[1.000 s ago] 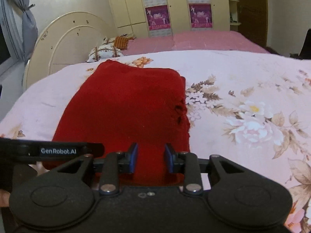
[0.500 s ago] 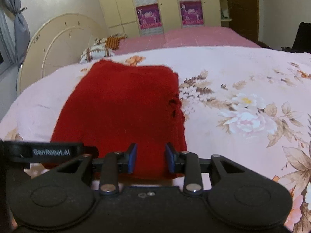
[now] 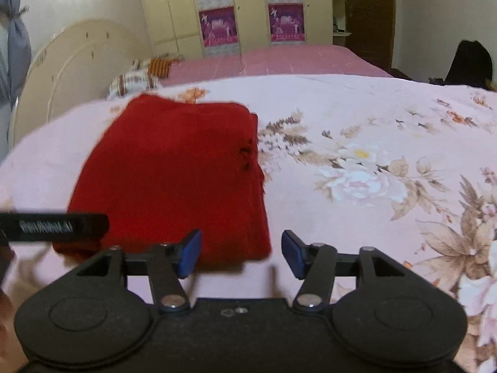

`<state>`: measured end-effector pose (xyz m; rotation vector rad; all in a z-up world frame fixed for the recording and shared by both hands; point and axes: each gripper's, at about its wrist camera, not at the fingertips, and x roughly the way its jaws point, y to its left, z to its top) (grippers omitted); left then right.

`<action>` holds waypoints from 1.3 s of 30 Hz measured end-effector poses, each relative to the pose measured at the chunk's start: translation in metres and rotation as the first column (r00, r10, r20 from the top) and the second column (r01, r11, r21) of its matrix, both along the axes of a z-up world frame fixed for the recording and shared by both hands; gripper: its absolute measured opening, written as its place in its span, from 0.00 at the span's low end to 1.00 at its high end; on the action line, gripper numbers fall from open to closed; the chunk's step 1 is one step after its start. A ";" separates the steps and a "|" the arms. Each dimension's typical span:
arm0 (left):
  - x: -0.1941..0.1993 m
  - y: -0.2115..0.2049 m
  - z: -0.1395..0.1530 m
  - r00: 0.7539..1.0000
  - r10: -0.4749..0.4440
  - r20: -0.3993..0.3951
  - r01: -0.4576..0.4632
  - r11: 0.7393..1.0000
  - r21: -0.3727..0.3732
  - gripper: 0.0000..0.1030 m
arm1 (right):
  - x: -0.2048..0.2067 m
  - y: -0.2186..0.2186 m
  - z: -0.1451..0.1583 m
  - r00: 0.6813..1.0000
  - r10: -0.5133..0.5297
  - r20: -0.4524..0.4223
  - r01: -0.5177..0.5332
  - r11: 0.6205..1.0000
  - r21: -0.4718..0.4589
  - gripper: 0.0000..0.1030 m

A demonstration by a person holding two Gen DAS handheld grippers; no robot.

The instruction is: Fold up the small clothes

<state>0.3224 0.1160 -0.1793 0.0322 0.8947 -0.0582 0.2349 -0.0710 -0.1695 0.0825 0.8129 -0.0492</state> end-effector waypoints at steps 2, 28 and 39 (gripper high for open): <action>-0.006 -0.001 0.006 1.000 -0.013 0.004 0.013 1.000 0.009 1.00 | -0.002 -0.004 0.004 0.999 -0.012 -0.033 0.011 1.000 -0.007 0.55; -0.244 -0.014 0.138 0.984 0.095 0.151 -0.100 0.995 0.026 1.00 | -0.185 -0.012 0.135 0.982 0.145 0.121 -0.138 0.988 -0.062 0.99; -0.330 -0.035 0.168 0.966 0.100 0.237 -0.109 0.994 0.028 1.00 | -0.261 -0.050 0.176 0.947 0.054 0.317 -0.036 0.997 -0.061 0.99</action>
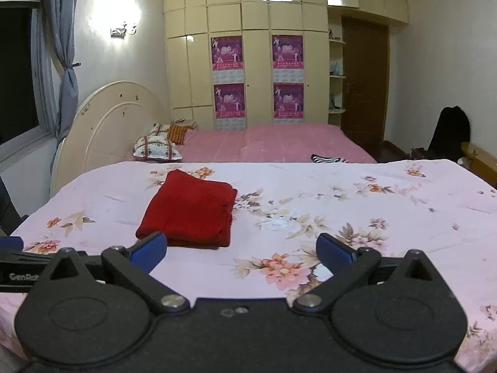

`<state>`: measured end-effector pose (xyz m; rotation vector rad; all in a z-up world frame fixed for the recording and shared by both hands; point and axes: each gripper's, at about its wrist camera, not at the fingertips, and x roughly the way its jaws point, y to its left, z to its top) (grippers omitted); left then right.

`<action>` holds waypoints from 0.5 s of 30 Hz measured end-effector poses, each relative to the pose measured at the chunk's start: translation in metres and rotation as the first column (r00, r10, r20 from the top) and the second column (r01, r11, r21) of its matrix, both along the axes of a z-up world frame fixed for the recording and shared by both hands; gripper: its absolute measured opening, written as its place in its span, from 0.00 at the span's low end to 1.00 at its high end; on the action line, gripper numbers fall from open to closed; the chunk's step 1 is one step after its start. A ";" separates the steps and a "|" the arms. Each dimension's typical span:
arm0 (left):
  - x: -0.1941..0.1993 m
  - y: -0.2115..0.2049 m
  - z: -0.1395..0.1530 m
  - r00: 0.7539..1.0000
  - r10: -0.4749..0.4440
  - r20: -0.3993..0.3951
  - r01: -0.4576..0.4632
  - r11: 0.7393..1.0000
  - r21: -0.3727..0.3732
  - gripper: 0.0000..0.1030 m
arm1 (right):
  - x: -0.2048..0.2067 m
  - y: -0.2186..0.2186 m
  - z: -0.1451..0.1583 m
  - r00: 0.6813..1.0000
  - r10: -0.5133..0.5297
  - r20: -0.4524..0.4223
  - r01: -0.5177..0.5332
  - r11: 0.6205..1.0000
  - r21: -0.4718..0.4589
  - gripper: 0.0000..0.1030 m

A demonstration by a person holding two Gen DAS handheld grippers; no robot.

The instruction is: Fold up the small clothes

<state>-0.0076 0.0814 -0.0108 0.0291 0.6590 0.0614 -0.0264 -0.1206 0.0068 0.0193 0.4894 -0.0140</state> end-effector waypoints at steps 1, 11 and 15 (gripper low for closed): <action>-0.004 -0.001 0.001 1.000 0.003 0.003 -0.003 1.000 -0.001 1.00 | -0.002 -0.002 0.000 1.000 -0.003 0.001 0.003 1.000 0.005 0.99; -0.029 -0.003 0.003 1.000 0.015 0.013 -0.015 1.000 -0.014 1.00 | -0.029 -0.006 0.003 1.000 -0.005 0.029 0.004 1.000 0.022 0.99; -0.034 -0.004 0.004 1.000 0.018 0.019 -0.018 1.000 -0.012 1.00 | -0.032 -0.003 0.003 1.000 0.003 0.031 -0.004 1.000 0.021 0.99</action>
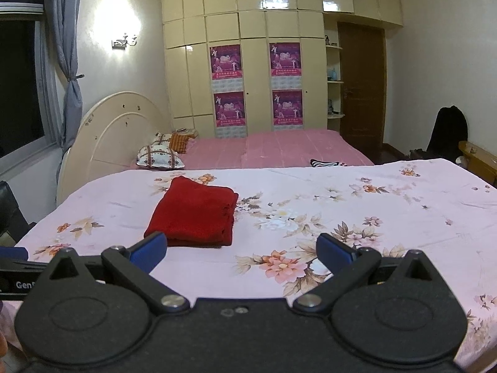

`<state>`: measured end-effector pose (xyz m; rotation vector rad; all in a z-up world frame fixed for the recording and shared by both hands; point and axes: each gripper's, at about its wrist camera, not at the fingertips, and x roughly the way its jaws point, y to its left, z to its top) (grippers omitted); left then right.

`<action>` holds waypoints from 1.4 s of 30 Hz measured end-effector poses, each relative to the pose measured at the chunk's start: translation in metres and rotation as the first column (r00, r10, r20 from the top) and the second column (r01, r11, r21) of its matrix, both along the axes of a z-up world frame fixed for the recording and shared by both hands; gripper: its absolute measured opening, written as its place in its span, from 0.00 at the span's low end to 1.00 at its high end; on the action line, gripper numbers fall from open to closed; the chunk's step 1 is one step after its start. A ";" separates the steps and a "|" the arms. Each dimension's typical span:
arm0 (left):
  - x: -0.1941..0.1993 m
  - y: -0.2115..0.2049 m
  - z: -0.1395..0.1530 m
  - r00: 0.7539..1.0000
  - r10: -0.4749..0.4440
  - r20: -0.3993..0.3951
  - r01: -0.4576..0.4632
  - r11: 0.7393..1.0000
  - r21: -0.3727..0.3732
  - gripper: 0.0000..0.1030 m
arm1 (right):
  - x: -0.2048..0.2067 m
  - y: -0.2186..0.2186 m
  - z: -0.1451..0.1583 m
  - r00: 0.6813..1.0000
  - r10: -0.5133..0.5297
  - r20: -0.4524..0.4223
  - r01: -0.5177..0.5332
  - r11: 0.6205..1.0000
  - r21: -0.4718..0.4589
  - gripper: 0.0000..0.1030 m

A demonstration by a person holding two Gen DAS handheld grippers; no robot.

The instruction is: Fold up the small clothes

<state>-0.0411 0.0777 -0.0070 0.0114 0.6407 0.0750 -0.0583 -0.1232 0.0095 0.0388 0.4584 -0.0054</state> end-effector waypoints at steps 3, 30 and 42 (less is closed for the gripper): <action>-0.003 0.001 0.001 1.000 0.003 0.005 -0.003 1.000 -0.003 1.00 | -0.002 0.001 -0.001 1.000 0.003 0.001 -0.003 1.000 0.002 0.99; -0.001 -0.003 0.003 1.000 0.011 0.013 -0.011 1.000 0.004 1.00 | -0.003 -0.005 -0.002 1.000 -0.019 0.000 0.019 1.000 0.014 0.99; 0.000 -0.004 0.002 1.000 0.011 0.009 -0.011 1.000 0.002 1.00 | -0.004 -0.003 -0.002 1.000 -0.017 -0.007 0.017 1.000 0.012 0.99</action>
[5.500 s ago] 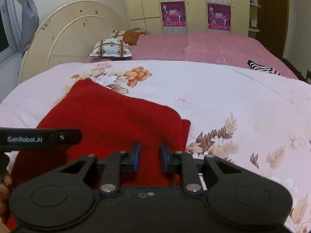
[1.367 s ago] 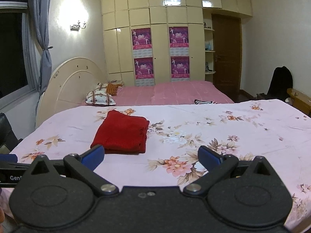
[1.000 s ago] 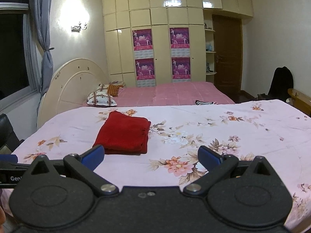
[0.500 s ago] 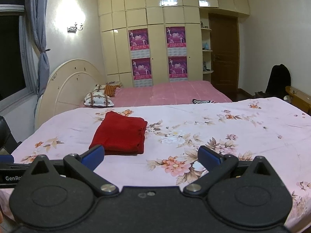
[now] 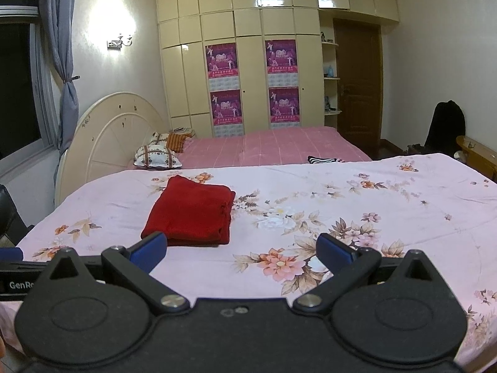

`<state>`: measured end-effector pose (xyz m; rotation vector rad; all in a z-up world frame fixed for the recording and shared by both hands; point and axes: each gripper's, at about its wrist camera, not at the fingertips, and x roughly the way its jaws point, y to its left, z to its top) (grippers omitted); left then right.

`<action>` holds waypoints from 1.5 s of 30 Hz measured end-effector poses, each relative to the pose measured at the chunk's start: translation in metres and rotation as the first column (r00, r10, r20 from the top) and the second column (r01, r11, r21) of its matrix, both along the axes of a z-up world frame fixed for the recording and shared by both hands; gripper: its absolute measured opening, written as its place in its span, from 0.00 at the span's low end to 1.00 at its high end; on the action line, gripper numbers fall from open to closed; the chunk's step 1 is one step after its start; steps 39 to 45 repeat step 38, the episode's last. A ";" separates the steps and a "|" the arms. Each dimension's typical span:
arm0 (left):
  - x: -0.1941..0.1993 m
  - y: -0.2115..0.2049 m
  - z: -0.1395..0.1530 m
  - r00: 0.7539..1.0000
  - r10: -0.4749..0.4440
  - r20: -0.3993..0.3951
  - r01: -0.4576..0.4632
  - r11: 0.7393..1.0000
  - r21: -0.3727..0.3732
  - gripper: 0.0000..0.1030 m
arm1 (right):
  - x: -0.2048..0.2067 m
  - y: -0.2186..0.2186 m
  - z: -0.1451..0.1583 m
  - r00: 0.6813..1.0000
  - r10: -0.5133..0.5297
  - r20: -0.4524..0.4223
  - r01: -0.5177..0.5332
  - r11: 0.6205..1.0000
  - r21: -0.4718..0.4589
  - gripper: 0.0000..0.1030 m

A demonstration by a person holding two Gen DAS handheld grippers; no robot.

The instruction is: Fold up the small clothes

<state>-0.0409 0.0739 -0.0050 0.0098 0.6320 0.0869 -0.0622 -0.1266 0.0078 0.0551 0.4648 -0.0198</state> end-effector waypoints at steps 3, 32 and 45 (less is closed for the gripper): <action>0.000 -0.001 0.000 1.000 -0.001 0.000 0.001 1.000 0.002 1.00 | 0.000 0.000 0.000 1.000 0.000 0.000 0.000 1.000 0.001 0.99; 0.009 -0.003 -0.007 0.999 -0.031 -0.017 0.031 0.999 0.007 1.00 | 0.008 -0.001 -0.008 1.000 0.005 -0.026 -0.005 1.000 -0.002 0.99; 0.015 -0.004 -0.008 0.999 -0.045 0.004 0.045 0.999 0.001 1.00 | 0.012 0.000 -0.011 0.999 0.005 -0.036 -0.006 1.000 -0.003 0.99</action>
